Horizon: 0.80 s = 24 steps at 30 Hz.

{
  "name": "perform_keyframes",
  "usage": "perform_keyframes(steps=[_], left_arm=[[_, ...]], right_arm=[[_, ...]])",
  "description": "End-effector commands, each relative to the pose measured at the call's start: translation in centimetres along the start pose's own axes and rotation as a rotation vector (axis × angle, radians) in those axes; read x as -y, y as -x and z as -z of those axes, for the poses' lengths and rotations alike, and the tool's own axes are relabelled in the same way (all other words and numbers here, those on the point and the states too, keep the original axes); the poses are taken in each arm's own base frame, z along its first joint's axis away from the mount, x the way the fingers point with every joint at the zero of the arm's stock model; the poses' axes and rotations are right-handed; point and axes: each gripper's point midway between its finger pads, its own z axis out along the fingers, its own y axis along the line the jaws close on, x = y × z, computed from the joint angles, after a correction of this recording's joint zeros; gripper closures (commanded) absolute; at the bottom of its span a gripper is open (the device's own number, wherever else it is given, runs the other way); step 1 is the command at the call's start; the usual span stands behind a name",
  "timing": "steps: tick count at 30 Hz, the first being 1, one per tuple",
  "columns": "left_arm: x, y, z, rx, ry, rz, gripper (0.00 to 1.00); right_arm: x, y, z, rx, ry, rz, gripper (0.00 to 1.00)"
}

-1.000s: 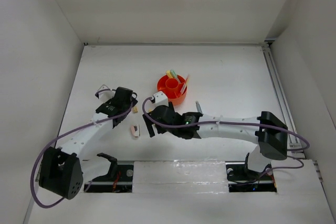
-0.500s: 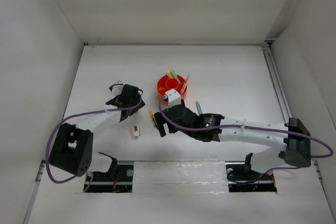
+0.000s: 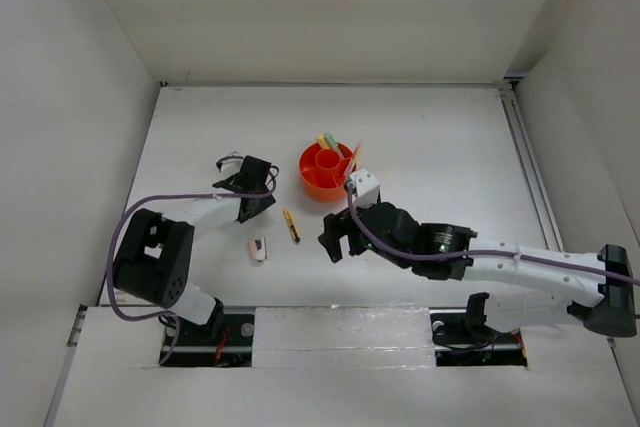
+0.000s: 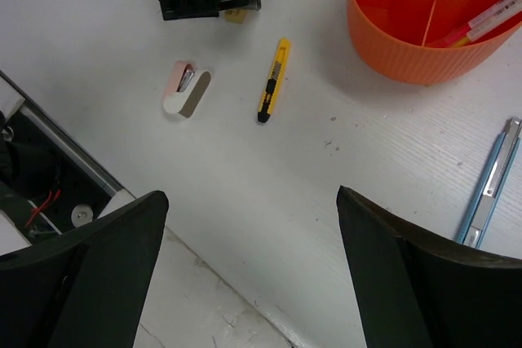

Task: Sort the stationery into containers
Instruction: Pick up the stationery from the center of the board.

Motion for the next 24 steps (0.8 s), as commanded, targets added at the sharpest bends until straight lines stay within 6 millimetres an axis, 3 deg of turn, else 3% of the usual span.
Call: perform_keyframes(steps=[1,7,10,13,17,21,24], left_arm=[[0.3,0.5,-0.2,0.0,0.019,0.004,0.51],[-0.7,-0.1,-0.8,-0.02,0.076,-0.009,0.64],[-0.4,0.0,-1.0,-0.028,0.085,-0.014,0.76],[-1.0,-0.5,-1.4,-0.044,0.12,-0.03,0.82],[-1.2,-0.7,-1.6,-0.05,0.127,-0.033,1.0],[-0.3,0.8,-0.6,-0.006,0.094,0.006,1.0],[2.0,2.7,1.6,0.083,0.035,0.026,1.0]], right_arm=[[0.4,1.3,1.0,0.063,0.0,-0.004,0.1],[0.8,2.3,2.4,0.106,0.012,-0.026,0.1],[0.9,2.6,2.9,0.12,0.018,-0.033,0.1],[1.0,3.1,3.5,0.138,0.028,-0.043,0.11],[1.4,2.8,4.0,0.132,0.025,-0.04,0.11],[1.8,3.2,4.4,0.149,0.009,-0.045,0.11],[2.4,3.4,4.9,0.158,-0.009,-0.047,0.11]])
